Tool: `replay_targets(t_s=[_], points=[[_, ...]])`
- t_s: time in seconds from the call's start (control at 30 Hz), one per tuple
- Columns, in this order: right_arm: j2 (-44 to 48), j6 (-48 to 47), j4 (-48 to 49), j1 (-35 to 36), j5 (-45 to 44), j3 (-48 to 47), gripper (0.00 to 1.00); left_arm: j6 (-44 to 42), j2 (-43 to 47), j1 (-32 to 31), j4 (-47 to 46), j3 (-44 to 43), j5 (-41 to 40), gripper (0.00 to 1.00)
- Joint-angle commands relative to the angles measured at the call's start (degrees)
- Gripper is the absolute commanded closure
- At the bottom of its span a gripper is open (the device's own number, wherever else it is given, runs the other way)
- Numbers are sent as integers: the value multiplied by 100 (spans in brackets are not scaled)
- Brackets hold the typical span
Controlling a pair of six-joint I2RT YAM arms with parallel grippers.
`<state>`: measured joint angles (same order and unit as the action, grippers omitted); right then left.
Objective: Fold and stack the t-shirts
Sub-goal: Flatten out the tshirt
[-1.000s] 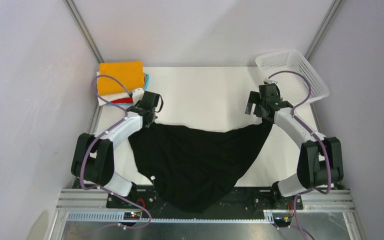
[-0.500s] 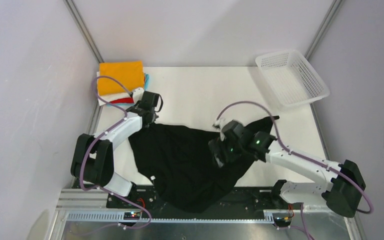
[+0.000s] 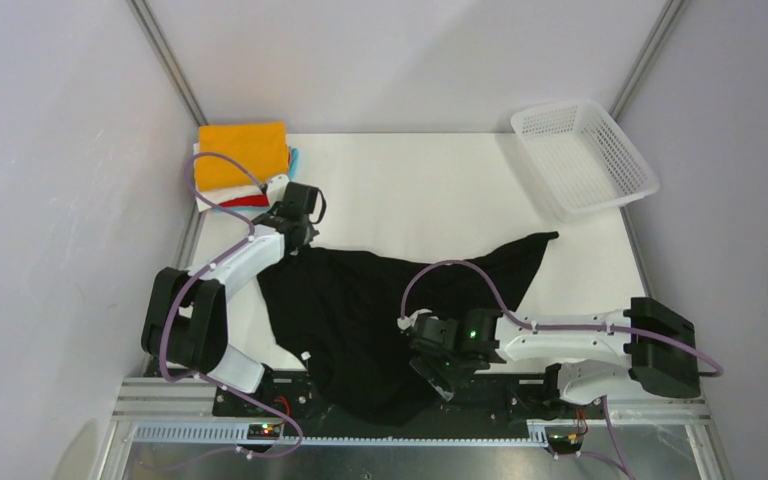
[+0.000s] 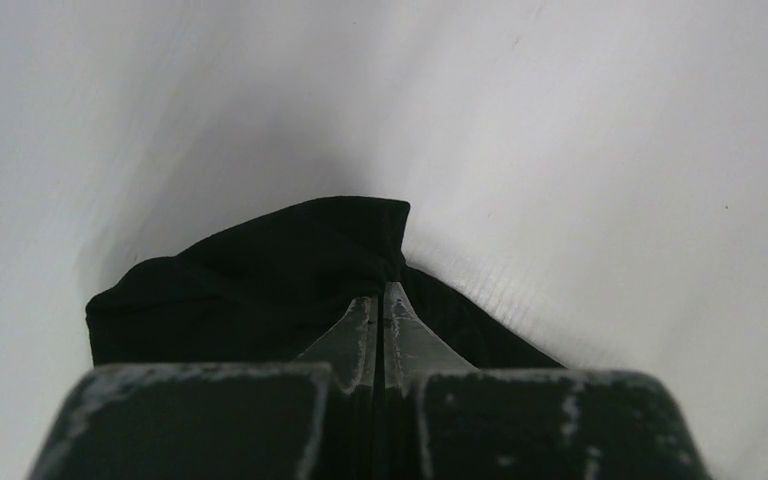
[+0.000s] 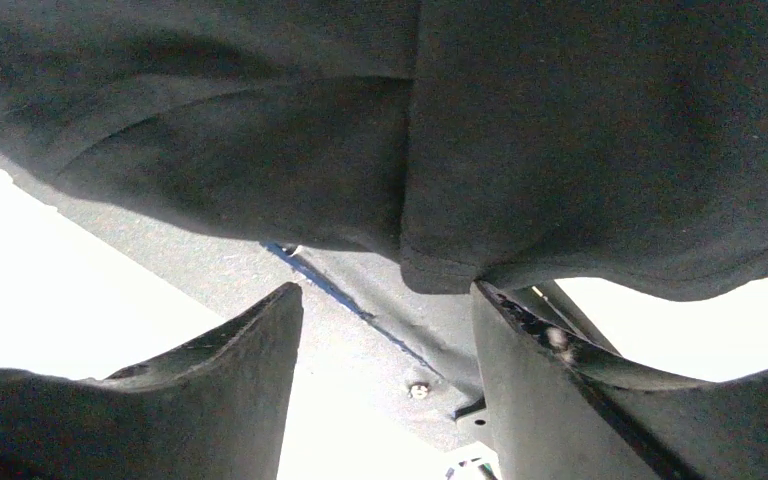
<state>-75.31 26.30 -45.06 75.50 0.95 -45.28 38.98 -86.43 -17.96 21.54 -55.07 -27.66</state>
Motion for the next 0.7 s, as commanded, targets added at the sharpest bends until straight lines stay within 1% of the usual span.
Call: replay_targets(t_s=[0.0,0.17,0.23,0.3,0.33,0.37,0.4,0.43,0.5,0.53,0.6,0.67], points=[[-193,480,31,116,-795,23,37,-75,232,31,-141,74,5,100],[-508,562,152,107,-1324,29,44,-107,317,29,-143,142,-56,100],[-590,616,152,105,-1485,28,48,-116,358,36,-144,159,-82,100],[-598,674,145,98,-1562,28,57,-137,408,34,-147,166,-104,100],[-566,694,137,92,-1571,28,66,-141,434,32,-144,169,-118,100],[-518,697,122,84,-1596,28,71,-149,448,30,-144,165,-135,100],[-447,717,63,77,-1619,32,79,-151,464,29,-147,168,-143,100],[-409,731,21,56,-1638,30,81,-153,468,27,-149,167,-167,100],[-301,813,-136,-3,-1722,32,88,-155,486,32,-147,178,-198,100],[-248,836,-252,-33,-1752,29,93,-154,491,30,-144,180,-210,100],[-174,848,-378,-105,-1819,30,96,-146,483,32,-151,178,-248,100],[-61,816,-454,-178,-1847,28,97,-144,472,29,-146,172,-283,100]])
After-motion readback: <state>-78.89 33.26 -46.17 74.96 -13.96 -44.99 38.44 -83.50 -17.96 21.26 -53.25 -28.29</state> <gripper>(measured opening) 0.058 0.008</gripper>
